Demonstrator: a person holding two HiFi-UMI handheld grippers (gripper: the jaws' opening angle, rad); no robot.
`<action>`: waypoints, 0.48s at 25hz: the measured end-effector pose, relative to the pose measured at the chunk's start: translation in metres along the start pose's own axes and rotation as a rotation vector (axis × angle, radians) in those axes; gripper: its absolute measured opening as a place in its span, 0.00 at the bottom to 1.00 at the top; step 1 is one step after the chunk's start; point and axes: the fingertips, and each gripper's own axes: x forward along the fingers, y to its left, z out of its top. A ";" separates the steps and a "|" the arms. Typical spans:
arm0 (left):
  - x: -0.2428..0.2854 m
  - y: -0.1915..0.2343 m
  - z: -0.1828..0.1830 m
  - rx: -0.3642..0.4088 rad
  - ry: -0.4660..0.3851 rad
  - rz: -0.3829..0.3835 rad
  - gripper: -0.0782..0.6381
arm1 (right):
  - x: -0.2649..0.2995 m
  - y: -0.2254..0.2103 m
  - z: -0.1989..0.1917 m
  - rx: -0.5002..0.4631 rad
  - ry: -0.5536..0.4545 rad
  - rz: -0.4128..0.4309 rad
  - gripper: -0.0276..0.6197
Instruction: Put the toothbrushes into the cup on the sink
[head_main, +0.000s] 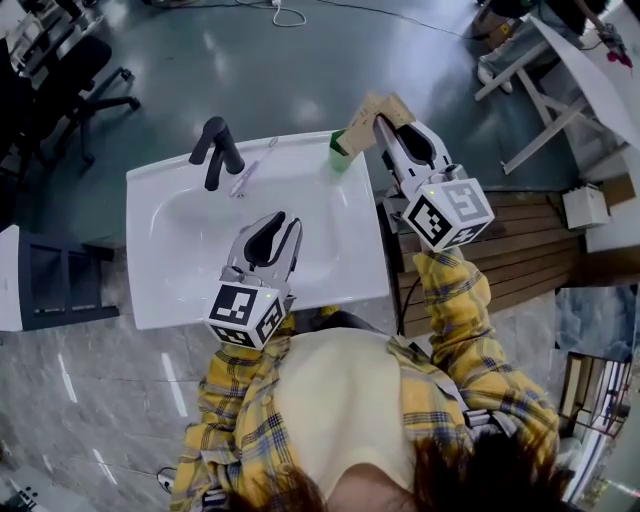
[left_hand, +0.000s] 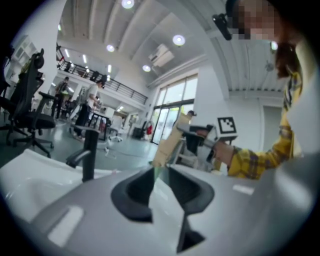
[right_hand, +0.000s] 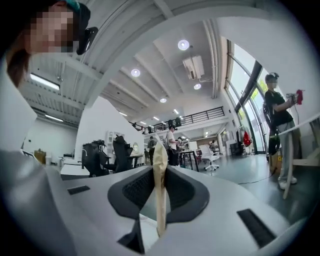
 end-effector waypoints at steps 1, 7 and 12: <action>0.000 0.000 -0.002 0.000 0.006 0.000 0.23 | 0.002 -0.004 -0.002 -0.012 -0.005 -0.017 0.15; 0.001 -0.004 -0.008 0.014 0.031 0.001 0.19 | 0.016 -0.011 -0.021 -0.064 0.006 -0.053 0.15; -0.001 -0.002 -0.012 0.013 0.046 0.008 0.18 | 0.028 -0.011 -0.041 -0.059 0.044 -0.051 0.15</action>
